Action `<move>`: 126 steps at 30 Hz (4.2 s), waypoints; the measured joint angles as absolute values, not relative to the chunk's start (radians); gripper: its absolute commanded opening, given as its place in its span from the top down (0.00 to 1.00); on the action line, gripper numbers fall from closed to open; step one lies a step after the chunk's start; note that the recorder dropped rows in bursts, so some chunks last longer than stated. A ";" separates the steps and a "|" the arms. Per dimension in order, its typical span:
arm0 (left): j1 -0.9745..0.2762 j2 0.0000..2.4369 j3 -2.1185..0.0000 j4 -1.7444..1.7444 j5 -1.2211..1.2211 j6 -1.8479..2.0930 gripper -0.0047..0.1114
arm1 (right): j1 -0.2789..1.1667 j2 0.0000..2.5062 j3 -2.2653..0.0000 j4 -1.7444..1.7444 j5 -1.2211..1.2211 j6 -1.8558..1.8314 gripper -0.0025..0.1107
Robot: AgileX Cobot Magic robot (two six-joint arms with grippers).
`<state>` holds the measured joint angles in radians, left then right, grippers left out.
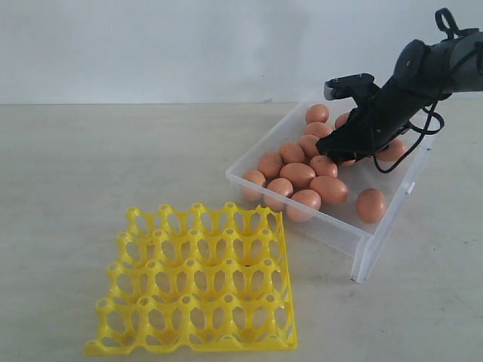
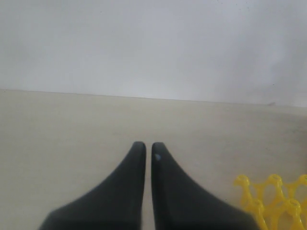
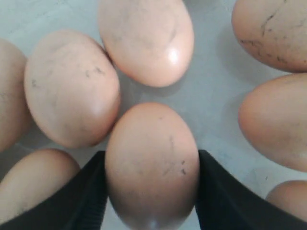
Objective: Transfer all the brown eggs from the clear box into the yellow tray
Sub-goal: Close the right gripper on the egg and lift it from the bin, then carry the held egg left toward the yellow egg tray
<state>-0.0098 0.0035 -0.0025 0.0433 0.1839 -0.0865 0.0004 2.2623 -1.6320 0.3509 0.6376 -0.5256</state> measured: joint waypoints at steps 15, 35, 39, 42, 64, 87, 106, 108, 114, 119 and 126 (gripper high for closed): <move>-0.010 0.003 -0.003 0.043 0.184 -0.086 0.92 | 0.000 2.179 -1.626 0.351 0.677 -0.511 0.98; -0.010 0.003 -0.003 0.043 0.184 -0.086 0.92 | 0.125 1.362 -0.717 1.425 0.122 -1.433 0.98; -0.010 0.003 -0.003 0.043 0.184 -0.086 0.92 | 0.129 1.386 -0.828 1.702 0.426 -1.757 0.98; -0.010 0.003 -0.003 0.043 0.184 -0.086 0.92 | 0.129 1.411 -0.928 1.733 0.653 -1.767 0.98; -0.010 0.003 -0.003 0.043 0.184 -0.086 0.92 | 0.140 1.311 -1.035 0.106 0.660 -0.580 0.98; -0.010 0.003 -0.003 0.043 0.184 -0.086 0.92 | 0.140 1.359 -0.729 -0.573 -0.954 1.114 0.98; -0.010 0.003 -0.003 0.043 0.184 -0.086 0.92 | 0.559 1.930 -1.215 -1.123 -0.807 1.306 0.98; -0.010 0.003 -0.003 0.043 0.184 -0.086 0.92 | 0.580 1.934 -1.232 -1.129 -0.695 1.283 0.98; -0.010 0.003 -0.003 0.043 0.184 -0.086 0.92 | 0.586 1.947 -1.241 -1.146 -0.572 1.253 0.98; -0.010 0.003 -0.003 0.043 0.184 -0.086 0.92 | 0.587 2.045 -1.252 -1.146 -0.578 1.238 0.98; -0.010 0.003 -0.003 0.043 0.184 -0.086 0.92 | 0.588 2.114 -1.257 -1.148 -0.635 1.231 0.98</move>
